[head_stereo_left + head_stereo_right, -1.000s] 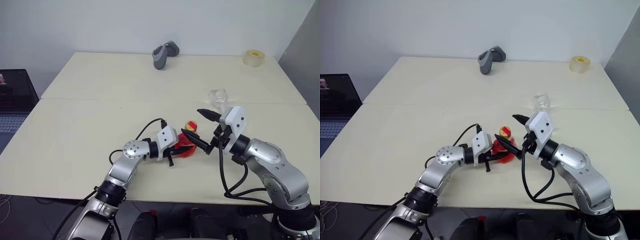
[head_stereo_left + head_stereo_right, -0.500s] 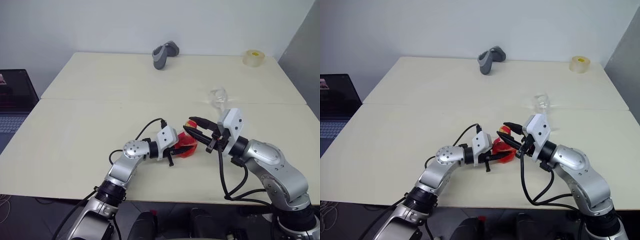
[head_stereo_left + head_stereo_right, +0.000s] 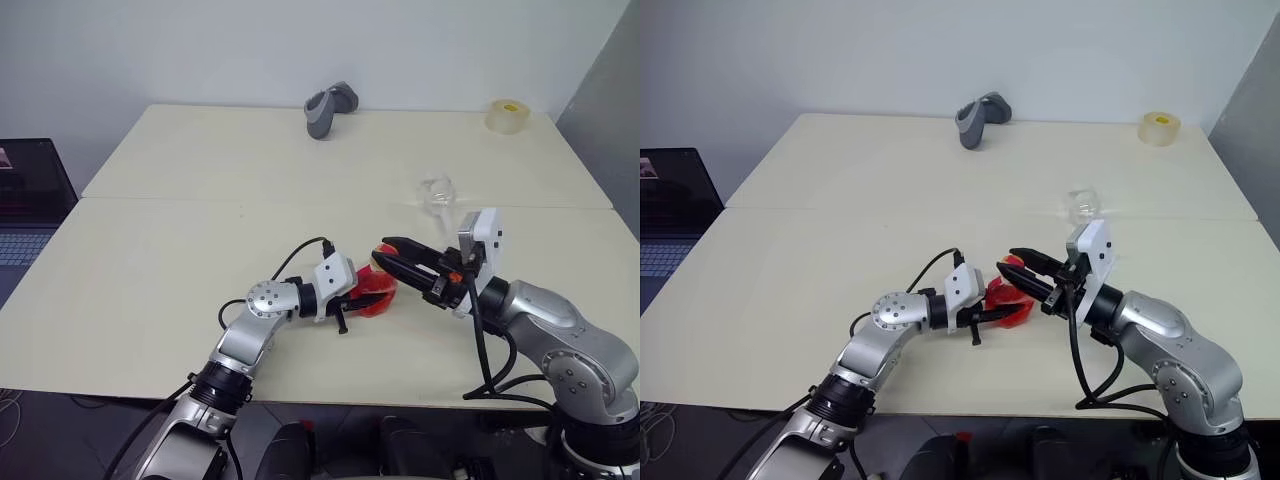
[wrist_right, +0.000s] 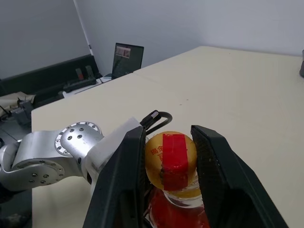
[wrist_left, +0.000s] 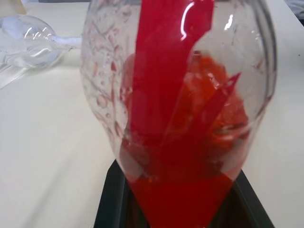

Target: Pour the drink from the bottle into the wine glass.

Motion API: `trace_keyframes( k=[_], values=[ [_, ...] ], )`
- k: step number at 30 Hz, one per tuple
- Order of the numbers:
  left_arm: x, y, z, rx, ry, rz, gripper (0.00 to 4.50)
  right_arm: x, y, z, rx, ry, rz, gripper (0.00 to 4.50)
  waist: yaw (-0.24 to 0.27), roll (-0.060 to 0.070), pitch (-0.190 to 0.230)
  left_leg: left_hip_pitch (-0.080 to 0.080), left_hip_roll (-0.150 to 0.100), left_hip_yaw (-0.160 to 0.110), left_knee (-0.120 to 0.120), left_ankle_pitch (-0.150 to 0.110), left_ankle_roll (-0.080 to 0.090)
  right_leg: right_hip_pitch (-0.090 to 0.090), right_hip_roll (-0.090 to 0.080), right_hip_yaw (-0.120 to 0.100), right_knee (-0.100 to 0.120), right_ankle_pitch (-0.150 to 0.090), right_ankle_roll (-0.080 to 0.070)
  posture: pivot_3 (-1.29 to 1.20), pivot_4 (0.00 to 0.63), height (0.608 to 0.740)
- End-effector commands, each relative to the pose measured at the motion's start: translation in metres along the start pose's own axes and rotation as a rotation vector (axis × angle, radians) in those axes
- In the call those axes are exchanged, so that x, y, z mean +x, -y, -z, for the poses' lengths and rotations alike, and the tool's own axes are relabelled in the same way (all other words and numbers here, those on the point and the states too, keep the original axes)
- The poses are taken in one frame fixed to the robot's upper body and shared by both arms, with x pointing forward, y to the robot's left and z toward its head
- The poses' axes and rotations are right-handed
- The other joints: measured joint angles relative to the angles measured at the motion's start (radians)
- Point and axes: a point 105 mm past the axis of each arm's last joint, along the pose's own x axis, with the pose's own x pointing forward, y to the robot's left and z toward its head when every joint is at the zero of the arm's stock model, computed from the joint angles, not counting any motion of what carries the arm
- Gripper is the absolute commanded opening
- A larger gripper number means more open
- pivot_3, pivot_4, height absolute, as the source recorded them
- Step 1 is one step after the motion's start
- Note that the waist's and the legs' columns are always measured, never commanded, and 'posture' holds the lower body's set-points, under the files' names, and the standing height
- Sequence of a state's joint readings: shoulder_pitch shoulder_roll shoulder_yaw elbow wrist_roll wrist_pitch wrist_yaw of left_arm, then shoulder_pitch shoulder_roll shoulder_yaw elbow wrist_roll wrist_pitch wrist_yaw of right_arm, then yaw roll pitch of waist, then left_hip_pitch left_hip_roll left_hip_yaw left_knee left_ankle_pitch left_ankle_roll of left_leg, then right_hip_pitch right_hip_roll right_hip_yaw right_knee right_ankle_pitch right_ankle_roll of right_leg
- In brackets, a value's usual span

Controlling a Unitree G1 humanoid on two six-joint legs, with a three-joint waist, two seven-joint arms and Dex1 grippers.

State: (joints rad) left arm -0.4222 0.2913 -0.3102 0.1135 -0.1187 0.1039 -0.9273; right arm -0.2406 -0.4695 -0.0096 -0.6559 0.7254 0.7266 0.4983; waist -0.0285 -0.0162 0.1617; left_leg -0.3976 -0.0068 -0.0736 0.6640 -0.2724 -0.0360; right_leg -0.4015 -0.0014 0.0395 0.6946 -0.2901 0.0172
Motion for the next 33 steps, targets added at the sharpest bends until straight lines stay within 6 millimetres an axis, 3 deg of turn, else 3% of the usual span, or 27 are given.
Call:
trace_keyframes(
  k=[1, 7, 14, 16, 21, 27, 33],
  values=[
    [0.0, -0.002, -0.007, 0.017, 0.025, -0.012, 0.74, 0.003, -0.003, -0.02, -0.066, 0.084, 0.008, 1.18, 0.0, 0.0, 0.0, 0.0, 0.0, 0.0, 0.0, 0.0, 0.0, 0.0, 0.0, 0.0, 0.0, 0.0, 0.0, 0.0, 0.15, 0.74],
    [-0.002, -0.014, -0.009, 0.024, 0.034, -0.083, 0.74, -0.01, 0.023, -0.028, -0.072, 0.104, 0.121, 1.18, 0.0, 0.0, 0.0, 0.0, 0.0, 0.0, 0.0, 0.0, 0.0, 0.0, 0.0, 0.0, 0.0, 0.0, 0.0, 0.0, 0.15, 0.74],
    [-0.006, -0.036, -0.015, 0.018, 0.071, -0.22, 0.74, -0.041, 0.041, -0.023, -0.112, 0.012, 0.21, 1.18, 0.001, 0.0, 0.0, 0.0, 0.0, 0.0, 0.0, 0.0, 0.0, 0.0, 0.0, 0.0, 0.0, 0.0, 0.0, 0.0, 0.15, 0.74],
    [-0.006, -0.04, -0.018, 0.018, 0.088, -0.247, 0.74, -0.063, 0.056, -0.003, -0.134, -0.069, 0.317, 1.18, 0.002, 0.0, 0.0, -0.001, 0.0, 0.0, 0.0, 0.0, 0.0, 0.0, 0.0, 0.0, 0.0, 0.0, 0.0, 0.0, 0.15, 0.74],
    [-0.005, -0.043, -0.023, 0.025, 0.11, -0.263, 0.74, -0.126, 0.081, 0.067, -0.1, -0.256, 0.579, 1.18, 0.014, -0.001, 0.0, -0.001, -0.001, 0.001, 0.0, 0.0, 0.0, 0.002, -0.001, 0.0, -0.004, 0.0, 0.0, 0.0, 0.15, 0.74],
    [-0.003, -0.045, -0.027, 0.035, 0.119, -0.257, 0.74, -0.159, 0.11, 0.093, -0.089, -0.224, 0.84, 1.18, 0.0, 0.0, 0.0, 0.006, 0.0, 0.003, -0.002, 0.0, 0.0, 0.006, 0.0, 0.002, -0.003, 0.0, 0.001, 0.0, 0.15, 0.74],
    [-0.003, -0.044, -0.028, 0.05, 0.12, -0.248, 0.74, -0.173, 0.113, 0.123, -0.01, -0.294, 0.872, 1.18, 0.0, 0.0, 0.0, 0.012, 0.0, 0.002, -0.004, 0.0, 0.0, 0.013, 0.001, 0.002, -0.008, 0.0, 0.001, 0.0, 0.15, 0.74]
  ],
)
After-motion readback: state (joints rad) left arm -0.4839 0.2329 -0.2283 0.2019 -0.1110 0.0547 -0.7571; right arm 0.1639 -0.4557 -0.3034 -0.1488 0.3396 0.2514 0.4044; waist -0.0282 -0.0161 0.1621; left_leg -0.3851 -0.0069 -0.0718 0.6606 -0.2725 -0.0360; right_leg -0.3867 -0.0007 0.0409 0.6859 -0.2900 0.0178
